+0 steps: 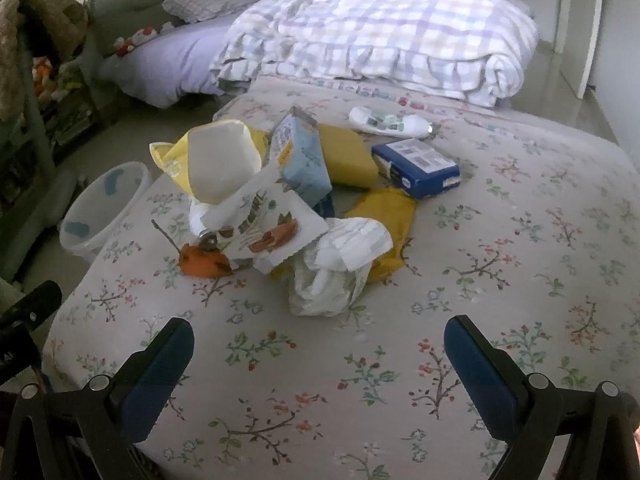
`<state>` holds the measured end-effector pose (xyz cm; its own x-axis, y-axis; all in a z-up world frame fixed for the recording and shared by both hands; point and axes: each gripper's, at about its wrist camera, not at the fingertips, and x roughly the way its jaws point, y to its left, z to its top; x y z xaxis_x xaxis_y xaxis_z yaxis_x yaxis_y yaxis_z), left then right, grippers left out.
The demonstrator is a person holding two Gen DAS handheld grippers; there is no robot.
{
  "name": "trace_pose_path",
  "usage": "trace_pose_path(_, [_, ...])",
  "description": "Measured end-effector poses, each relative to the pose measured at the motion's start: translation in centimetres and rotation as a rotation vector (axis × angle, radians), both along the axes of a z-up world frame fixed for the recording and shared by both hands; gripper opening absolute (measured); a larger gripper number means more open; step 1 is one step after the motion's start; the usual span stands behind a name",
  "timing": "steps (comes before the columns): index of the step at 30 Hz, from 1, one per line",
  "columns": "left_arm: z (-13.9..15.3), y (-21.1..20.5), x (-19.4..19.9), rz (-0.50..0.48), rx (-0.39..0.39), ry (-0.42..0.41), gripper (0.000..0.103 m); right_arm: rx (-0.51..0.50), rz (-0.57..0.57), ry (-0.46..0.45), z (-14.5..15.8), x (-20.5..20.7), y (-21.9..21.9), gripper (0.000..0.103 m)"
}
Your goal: Collect trash
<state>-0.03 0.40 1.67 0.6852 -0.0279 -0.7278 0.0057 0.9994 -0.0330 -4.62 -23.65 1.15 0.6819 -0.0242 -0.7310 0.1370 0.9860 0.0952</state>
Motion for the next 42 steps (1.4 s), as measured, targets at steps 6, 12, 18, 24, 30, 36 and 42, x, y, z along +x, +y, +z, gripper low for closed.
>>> trace_pose_path(6, [1.4,-0.2,1.8,-0.072,-0.037,0.012,0.103,0.03,0.011,0.029,0.8,0.7,-1.0,0.103])
trace_pose_path(12, [3.4,-1.9,4.9,-0.21,-0.017,0.02,0.103,0.085,0.01,0.091,2.8,3.4,-4.1,0.103])
trace_pose_path(18, [3.5,-4.3,8.3,-0.313,0.044,0.055,0.103,0.102,-0.027,0.139,3.3,6.9,-8.4,0.102])
trace_pose_path(24, [2.0,-5.8,11.8,-0.414,-0.016,0.107,0.103,0.139,-0.068,0.194,1.4,10.3,-12.0,0.099])
trace_pose_path(30, [-0.2,-6.5,15.1,-0.435,-0.076,0.128,0.102,0.156,-0.062,0.215,-2.2,13.3,-13.8,0.093])
trace_pose_path(36, [-1.3,-7.9,16.7,-0.513,-0.119,0.144,0.095,0.23,-0.051,0.172,-5.0,15.4,-15.1,0.092])
trace_pose_path(42, [-2.4,-9.4,17.3,-0.558,-0.089,0.163,0.083,0.252,-0.019,0.132,-6.9,16.6,-15.3,0.092])
